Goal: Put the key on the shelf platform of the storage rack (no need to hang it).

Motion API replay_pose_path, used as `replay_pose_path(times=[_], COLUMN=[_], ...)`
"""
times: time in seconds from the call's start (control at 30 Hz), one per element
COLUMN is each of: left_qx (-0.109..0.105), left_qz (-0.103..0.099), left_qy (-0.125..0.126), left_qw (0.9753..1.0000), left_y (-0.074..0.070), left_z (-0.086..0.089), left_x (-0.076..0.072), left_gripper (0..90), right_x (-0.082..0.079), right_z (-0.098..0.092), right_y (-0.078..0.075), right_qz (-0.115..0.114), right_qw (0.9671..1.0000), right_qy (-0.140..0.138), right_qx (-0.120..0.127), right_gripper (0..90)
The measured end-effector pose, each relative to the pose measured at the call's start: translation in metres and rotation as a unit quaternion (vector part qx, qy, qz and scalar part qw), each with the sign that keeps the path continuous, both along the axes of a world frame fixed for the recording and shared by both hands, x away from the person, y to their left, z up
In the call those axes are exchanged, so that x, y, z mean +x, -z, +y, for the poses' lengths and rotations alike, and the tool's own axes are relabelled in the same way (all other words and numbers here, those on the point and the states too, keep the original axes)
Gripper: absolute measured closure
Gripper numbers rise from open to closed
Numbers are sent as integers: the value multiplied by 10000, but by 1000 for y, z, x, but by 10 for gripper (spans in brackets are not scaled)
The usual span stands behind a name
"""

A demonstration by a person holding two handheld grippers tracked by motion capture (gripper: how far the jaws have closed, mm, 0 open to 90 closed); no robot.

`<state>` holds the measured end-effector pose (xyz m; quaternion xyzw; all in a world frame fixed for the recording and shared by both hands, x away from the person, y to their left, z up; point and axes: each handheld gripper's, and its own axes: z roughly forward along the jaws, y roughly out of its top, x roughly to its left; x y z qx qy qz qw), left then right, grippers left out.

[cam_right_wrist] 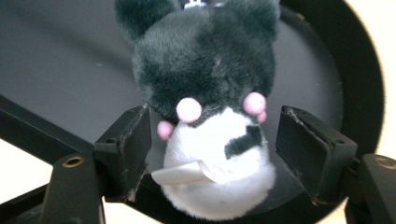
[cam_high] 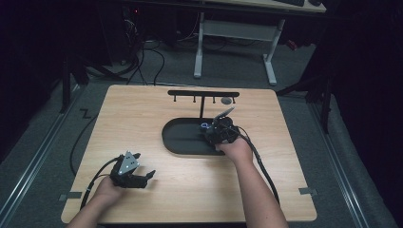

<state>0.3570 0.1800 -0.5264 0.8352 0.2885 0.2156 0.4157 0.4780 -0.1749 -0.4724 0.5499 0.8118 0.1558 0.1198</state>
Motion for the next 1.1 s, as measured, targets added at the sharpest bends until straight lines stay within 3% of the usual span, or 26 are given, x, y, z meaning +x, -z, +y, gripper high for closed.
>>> replay_pose_path(times=[0.5,0.57,1.1], left_qx=[38,41,63], left_qz=[6,6,-1], left_qy=[7,11,12], left_qw=[10000,10000,10000], left_y=[0,0,0], left_z=[-1,-1,-1], left_x=[0,0,0], left_gripper=[154,153,154], right_x=[-12,-14,-36], right_z=[-4,-7,-21], right_y=[-16,-14,0], right_qz=[-144,-153,-180], right_qw=[9998,9997,9992], right_qy=[-71,-48,28], right_qx=[73,196,352], right_gripper=[217,219,215])
